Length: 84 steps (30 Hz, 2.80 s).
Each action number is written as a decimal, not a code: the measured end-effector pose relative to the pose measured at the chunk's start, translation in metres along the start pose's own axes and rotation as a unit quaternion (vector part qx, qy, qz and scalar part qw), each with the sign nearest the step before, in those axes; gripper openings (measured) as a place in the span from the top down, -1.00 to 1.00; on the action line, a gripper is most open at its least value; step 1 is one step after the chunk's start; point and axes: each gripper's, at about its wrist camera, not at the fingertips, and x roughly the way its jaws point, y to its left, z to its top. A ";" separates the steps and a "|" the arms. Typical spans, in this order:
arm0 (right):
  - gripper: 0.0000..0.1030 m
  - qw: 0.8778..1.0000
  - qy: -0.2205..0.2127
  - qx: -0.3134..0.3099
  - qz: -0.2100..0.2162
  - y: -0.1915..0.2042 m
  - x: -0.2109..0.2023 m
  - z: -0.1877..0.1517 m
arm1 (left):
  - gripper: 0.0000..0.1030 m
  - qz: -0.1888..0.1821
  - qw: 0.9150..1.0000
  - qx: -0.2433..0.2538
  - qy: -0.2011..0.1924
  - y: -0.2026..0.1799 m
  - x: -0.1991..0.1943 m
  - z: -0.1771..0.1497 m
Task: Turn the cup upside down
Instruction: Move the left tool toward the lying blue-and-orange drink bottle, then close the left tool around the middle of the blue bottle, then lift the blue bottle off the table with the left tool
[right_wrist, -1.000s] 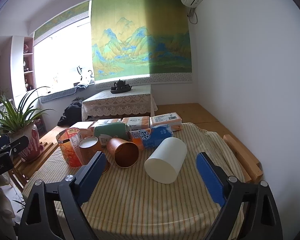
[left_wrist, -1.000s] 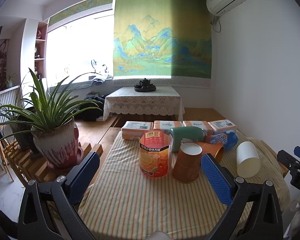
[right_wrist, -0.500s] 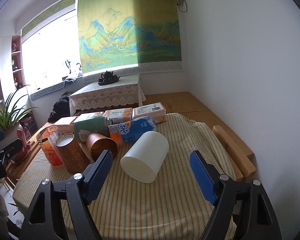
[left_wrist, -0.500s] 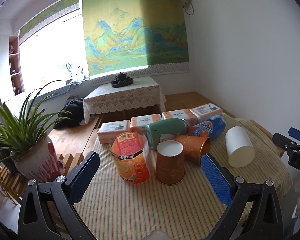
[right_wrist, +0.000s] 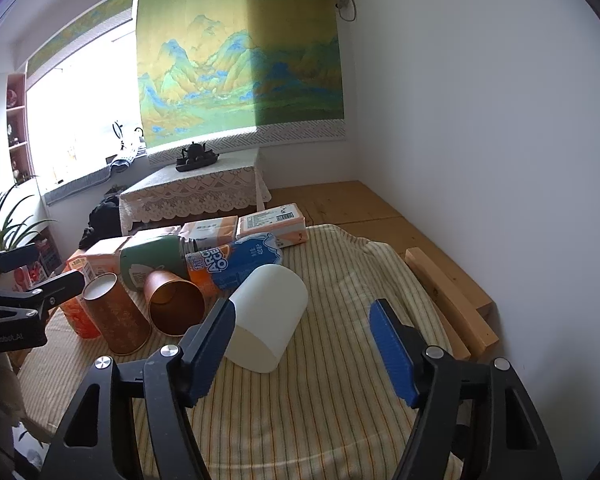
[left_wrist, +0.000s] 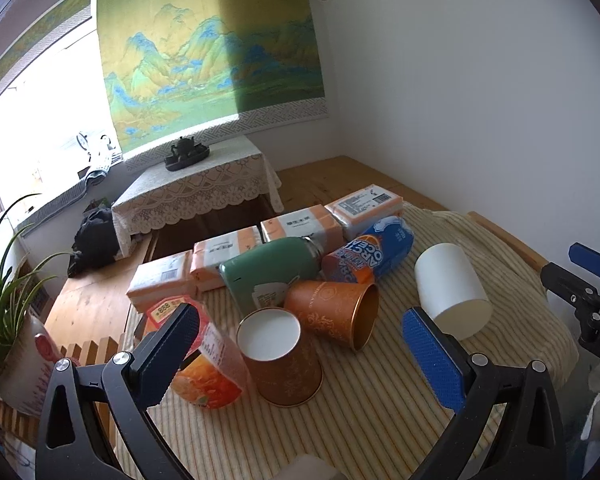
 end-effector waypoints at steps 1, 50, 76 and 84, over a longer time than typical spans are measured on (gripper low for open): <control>-0.26 1.000 0.001 0.001 -0.001 -0.001 0.000 0.000 | -1.00 -0.001 1.000 0.005 0.004 -0.002 0.006 0.004; -0.23 0.997 0.032 0.067 -0.015 -0.054 0.017 -0.028 | -0.47 -0.111 0.944 0.134 0.282 -0.085 0.259 0.076; -0.23 0.996 0.017 0.079 -0.022 -0.061 0.002 -0.028 | -0.21 -0.105 0.940 0.135 0.296 -0.090 0.248 0.088; -0.23 0.995 0.019 0.091 -0.024 -0.067 -0.003 -0.030 | -0.23 -0.092 0.937 0.139 0.306 -0.094 0.258 0.085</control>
